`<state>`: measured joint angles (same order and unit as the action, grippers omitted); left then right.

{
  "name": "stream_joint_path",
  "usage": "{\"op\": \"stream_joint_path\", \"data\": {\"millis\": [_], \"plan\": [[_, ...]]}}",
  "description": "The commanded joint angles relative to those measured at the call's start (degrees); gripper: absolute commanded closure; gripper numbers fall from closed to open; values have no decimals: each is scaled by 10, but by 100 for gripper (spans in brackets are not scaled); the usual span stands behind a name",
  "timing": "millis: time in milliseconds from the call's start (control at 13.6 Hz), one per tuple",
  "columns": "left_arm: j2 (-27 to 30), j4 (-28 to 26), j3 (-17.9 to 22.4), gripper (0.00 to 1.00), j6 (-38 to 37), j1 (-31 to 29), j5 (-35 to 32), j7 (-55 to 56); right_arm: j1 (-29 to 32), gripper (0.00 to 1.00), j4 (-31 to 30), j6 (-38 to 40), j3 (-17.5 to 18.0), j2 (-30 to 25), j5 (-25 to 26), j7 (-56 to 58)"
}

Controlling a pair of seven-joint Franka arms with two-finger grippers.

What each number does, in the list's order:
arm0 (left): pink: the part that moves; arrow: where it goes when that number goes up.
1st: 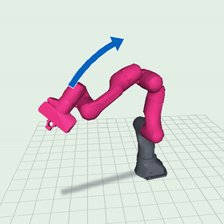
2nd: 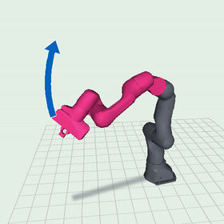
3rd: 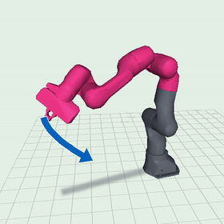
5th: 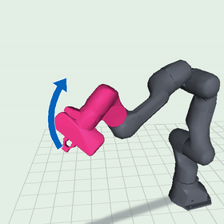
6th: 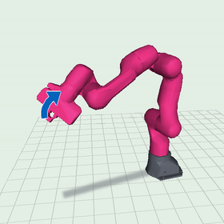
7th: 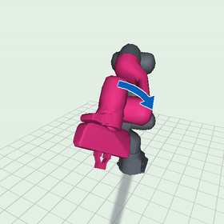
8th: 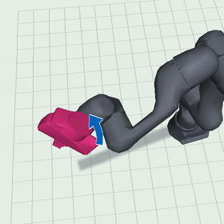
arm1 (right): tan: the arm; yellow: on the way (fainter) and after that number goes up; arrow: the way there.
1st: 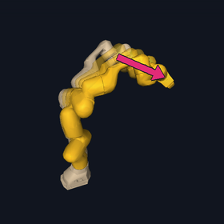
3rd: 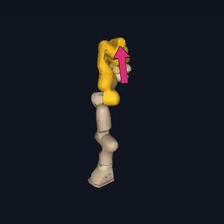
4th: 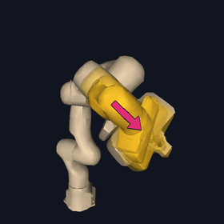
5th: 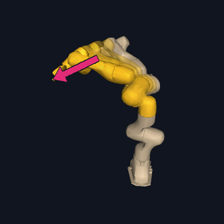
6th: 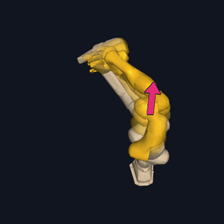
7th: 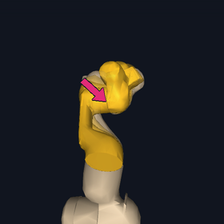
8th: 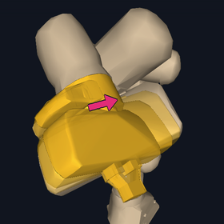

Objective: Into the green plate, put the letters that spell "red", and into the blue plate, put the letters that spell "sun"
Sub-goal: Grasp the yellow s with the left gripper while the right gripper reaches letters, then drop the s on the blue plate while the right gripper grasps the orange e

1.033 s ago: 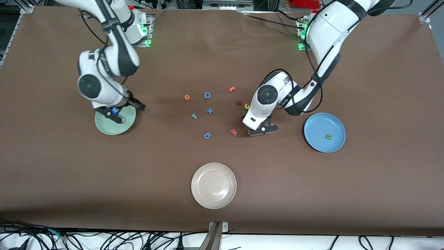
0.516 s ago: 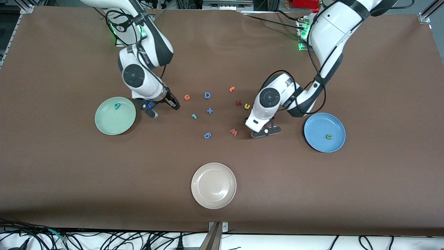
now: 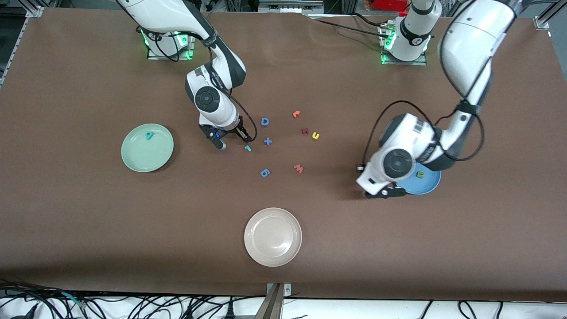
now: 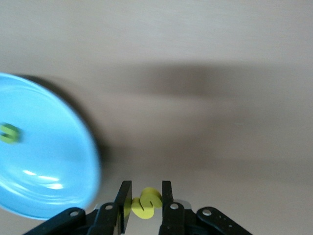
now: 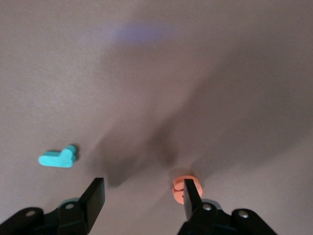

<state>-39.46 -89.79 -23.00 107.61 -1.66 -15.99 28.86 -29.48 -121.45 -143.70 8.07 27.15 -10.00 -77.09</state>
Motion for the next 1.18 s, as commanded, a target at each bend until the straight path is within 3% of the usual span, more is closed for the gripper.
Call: {"op": "stream_joint_path", "data": {"millis": [0,221,295,369,664,885,1106], "plan": [[2,2,0,89,-24,-54,9,-104,-10,27,-3,46,-2,-23,-7,-12],[-3,2,2,86,-23,-100,4,-183,-11,32,-4,86,-2,-39,2,-12],[-3,2,2,61,-23,-110,-6,-194,-11,36,-6,92,-2,-39,7,-12],[-4,2,2,1,-23,-113,-17,-195,-11,36,-10,91,-2,-38,16,-13],[-1,1,-13,0,-21,-97,6,-148,-11,36,-10,78,-10,-34,27,-13],[-1,-10,-78,0,-12,-85,37,-51,-11,36,-22,42,-11,-34,26,-26],[5,-71,-142,0,66,-86,32,54,-11,38,-36,25,-11,-33,26,-30]]}}
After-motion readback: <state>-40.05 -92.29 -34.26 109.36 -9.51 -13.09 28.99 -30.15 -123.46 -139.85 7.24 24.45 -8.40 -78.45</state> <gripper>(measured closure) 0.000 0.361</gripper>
